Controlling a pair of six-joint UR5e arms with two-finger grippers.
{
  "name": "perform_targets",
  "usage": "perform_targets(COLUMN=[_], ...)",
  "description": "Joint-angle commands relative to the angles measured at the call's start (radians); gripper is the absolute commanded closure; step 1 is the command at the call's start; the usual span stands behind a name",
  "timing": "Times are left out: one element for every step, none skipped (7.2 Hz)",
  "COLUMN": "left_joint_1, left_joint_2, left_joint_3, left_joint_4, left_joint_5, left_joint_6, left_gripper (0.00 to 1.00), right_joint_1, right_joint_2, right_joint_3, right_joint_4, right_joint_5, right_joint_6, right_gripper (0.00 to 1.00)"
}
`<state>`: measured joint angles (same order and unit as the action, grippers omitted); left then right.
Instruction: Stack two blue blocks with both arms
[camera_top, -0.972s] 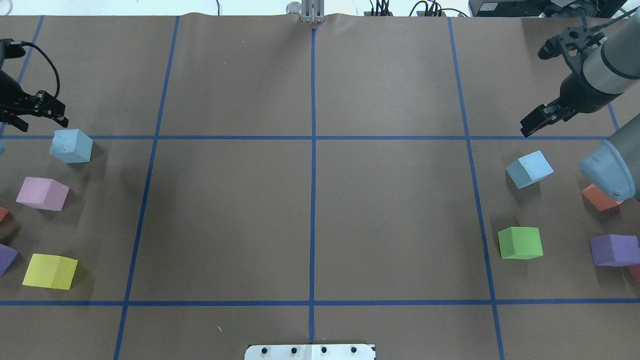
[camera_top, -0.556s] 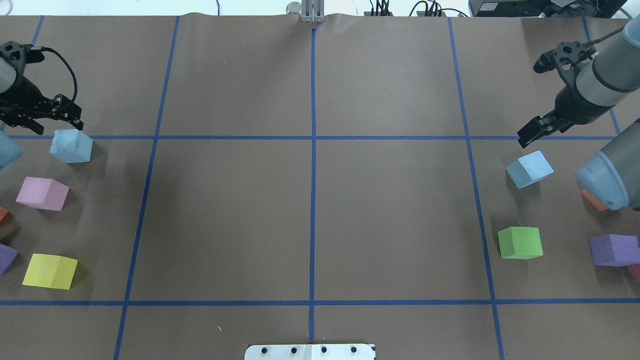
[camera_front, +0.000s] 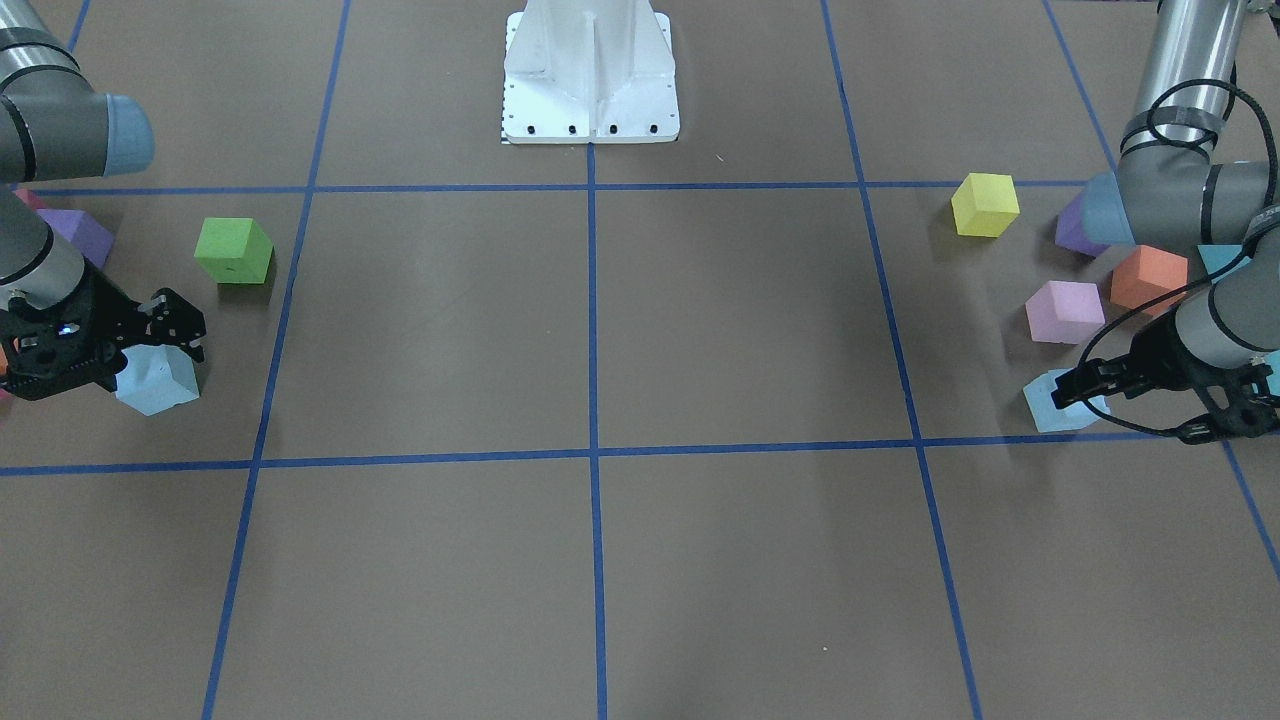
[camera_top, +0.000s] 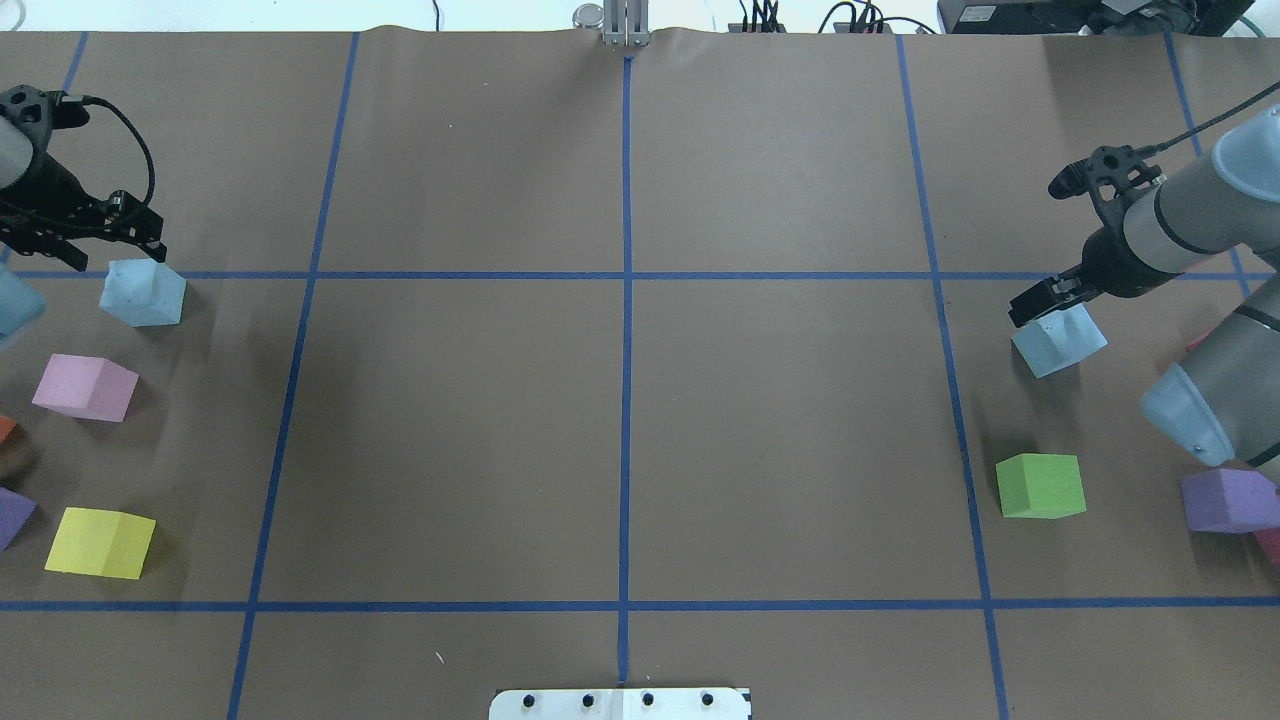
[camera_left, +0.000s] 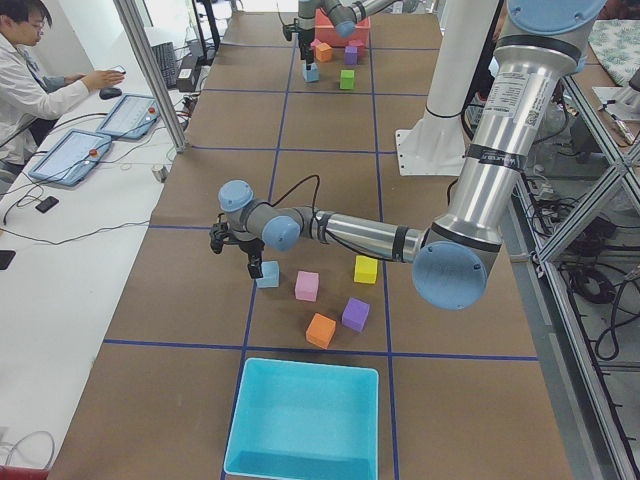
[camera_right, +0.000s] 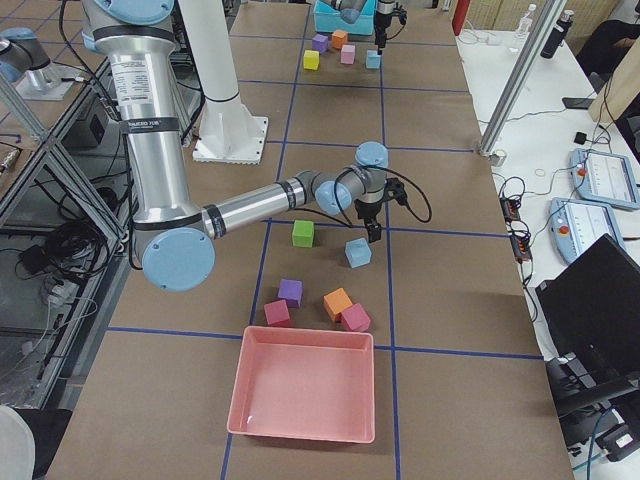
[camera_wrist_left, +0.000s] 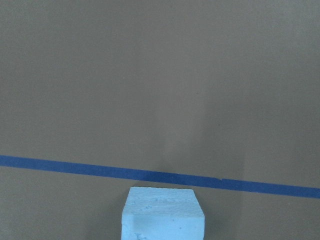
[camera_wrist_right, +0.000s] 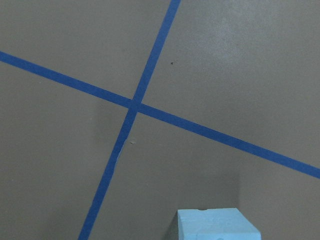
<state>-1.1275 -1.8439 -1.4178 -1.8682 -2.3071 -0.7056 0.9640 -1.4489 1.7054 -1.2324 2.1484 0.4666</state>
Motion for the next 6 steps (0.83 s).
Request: perform_targets(left_joint_1=[0.0, 0.0, 0.0, 0.0, 0.0, 0.0], left_joint_2=[0.0, 0.0, 0.0, 0.0, 0.0, 0.0], left_joint_3=[0.005, 0.008, 0.008, 0.008, 0.008, 0.008], left_joint_4=[-0.002, -0.002, -0.002, -0.002, -0.002, -0.002], left_joint_5=[0.0, 0.0, 0.0, 0.0, 0.0, 0.0], left_joint_6=[0.002, 0.005, 0.006, 0.008, 0.008, 0.008], left_gripper=[0.01, 0.02, 0.02, 0.02, 0.02, 0.02], right_joint_1=[-0.002, -0.002, -0.004, -0.007, -0.014, -0.019], right_joint_2=[-0.033, -0.034, -0.047, -0.047, -0.047, -0.045], right_joint_3=[-0.007, -0.007, -0.009, -0.016, -0.02, -0.03], right_joint_4=[0.027, 0.027, 0.027, 0.027, 0.025, 0.025], right_joint_5=[-0.019, -0.025, -0.034, -0.045, -0.047, -0.047], right_joint_6=[-0.006, -0.011, -0.028, -0.019, -0.017, -0.016], right_gripper=[0.0, 0.0, 0.0, 0.02, 0.03, 0.05])
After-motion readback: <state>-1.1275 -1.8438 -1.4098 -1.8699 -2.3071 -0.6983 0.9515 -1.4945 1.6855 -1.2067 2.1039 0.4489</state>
